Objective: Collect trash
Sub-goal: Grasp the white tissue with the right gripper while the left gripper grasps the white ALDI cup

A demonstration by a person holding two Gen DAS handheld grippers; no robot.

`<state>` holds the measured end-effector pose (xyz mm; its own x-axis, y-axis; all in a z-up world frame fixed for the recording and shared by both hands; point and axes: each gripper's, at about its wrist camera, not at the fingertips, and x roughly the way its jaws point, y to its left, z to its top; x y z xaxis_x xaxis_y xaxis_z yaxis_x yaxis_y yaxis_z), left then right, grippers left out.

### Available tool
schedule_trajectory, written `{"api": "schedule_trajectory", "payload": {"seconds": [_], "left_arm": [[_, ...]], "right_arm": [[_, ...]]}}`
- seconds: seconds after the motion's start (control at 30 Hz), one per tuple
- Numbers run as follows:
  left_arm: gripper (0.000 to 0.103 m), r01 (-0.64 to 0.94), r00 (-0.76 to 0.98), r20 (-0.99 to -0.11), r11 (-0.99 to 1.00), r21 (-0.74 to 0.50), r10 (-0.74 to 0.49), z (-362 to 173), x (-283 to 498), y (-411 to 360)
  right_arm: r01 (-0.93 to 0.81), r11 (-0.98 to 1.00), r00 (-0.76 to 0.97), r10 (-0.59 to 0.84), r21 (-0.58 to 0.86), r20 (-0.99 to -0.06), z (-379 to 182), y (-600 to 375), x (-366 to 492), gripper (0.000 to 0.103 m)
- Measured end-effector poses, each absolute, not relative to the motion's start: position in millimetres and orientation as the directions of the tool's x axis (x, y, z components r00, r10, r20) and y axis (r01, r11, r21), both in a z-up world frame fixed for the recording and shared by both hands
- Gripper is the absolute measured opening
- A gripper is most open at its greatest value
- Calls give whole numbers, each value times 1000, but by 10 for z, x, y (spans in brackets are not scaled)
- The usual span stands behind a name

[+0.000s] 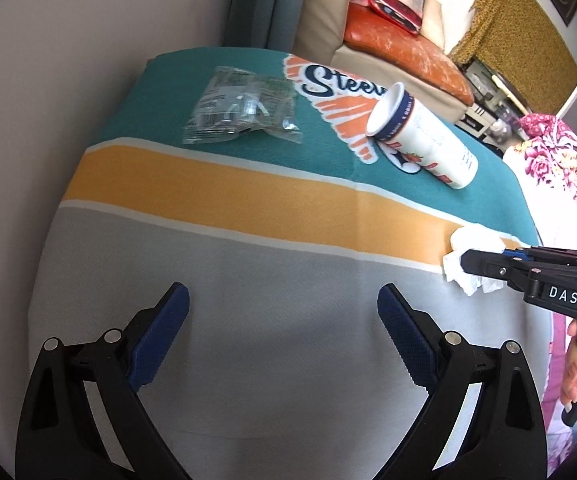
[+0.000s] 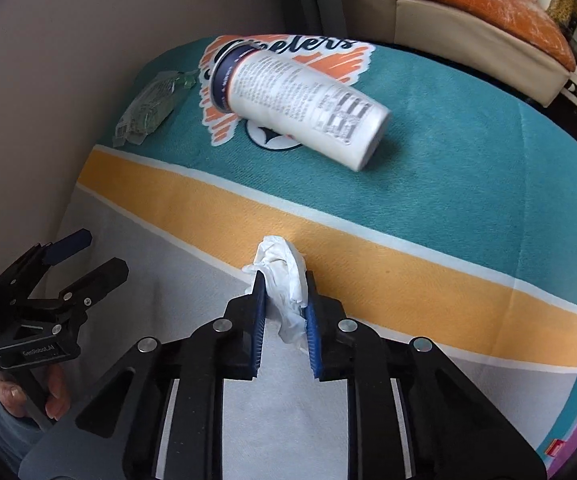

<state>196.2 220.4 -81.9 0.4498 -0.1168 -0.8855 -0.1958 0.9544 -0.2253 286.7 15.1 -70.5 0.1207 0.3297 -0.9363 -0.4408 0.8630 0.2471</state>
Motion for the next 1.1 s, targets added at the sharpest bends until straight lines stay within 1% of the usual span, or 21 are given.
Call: {"api": "schedule_trajectory", "payload": {"seconds": [0.27, 0.4, 0.47, 0.6, 0.73, 1.0, 1.03, 1.1], "left_arm": [[95, -213, 458, -874, 934, -285, -162, -666, 2443, 1662], [95, -291, 475, -864, 898, -331, -165, -583, 2768, 1436], [95, -335, 484, -862, 879, -338, -147, -542, 2925, 1325], [95, -462, 471, -879, 829, -315, -71, -532, 3167, 1198], [95, -554, 437, -898, 769, -318, -56, -630, 3385, 1168], [95, -587, 400, -916, 761, -275, -23, -775, 3693, 1139], [94, -586, 396, -918, 764, -270, -20, -804, 3716, 1142], [88, -580, 399, -917, 773, -255, -3, -818, 3705, 1175]], "right_arm": [[-352, 918, 206, 264, 180, -942, -503, -382, 3222, 17], [-311, 934, 226, 254, 177, -941, -461, -616, 3397, 17], [-297, 938, 230, 250, 177, -940, -455, -717, 3458, 17], [-277, 942, 230, 254, 187, -939, -460, -862, 3640, 17], [-276, 945, 231, 245, 178, -942, -463, -924, 3801, 17], [-273, 937, 229, 283, 218, -931, -548, -977, 3911, 17], [-269, 937, 228, 288, 223, -930, -560, -980, 3912, 17], [-263, 936, 225, 297, 235, -928, -581, -986, 3911, 17]]}}
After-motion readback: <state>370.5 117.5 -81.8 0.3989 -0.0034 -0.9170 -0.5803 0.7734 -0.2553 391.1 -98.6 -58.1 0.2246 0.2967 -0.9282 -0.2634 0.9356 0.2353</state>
